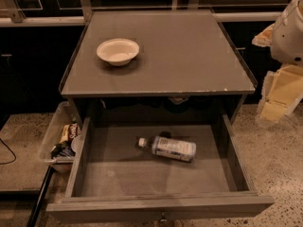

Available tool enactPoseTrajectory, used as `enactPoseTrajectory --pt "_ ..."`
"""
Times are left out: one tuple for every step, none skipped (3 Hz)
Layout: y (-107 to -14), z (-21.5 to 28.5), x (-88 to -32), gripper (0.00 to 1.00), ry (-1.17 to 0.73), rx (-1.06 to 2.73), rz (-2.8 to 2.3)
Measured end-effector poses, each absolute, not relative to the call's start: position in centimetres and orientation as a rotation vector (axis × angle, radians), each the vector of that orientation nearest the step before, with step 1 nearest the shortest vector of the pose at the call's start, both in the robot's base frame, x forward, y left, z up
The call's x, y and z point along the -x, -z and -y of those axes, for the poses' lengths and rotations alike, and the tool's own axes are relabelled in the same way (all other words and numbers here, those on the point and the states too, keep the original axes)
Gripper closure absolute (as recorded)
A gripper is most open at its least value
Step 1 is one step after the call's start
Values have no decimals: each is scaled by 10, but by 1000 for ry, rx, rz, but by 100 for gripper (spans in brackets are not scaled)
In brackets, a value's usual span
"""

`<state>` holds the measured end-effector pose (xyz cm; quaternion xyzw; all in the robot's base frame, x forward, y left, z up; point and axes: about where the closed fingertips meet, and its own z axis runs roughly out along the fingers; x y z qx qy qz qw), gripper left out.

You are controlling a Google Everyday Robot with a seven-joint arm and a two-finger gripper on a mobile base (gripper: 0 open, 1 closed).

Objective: Pick blue plastic bottle from top drawer and place on counter

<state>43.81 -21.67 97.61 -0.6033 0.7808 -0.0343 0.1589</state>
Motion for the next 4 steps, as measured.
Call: enactPoseTrajectory --pt "-969 217 -437 0 89 1718 -2232" --pt "-947 213 -431 0 74 1740 -2192" --pt "-905 205 -435 0 40 1782 -2110" --pt "-865 199 -443 0 -30 1797 -2050"
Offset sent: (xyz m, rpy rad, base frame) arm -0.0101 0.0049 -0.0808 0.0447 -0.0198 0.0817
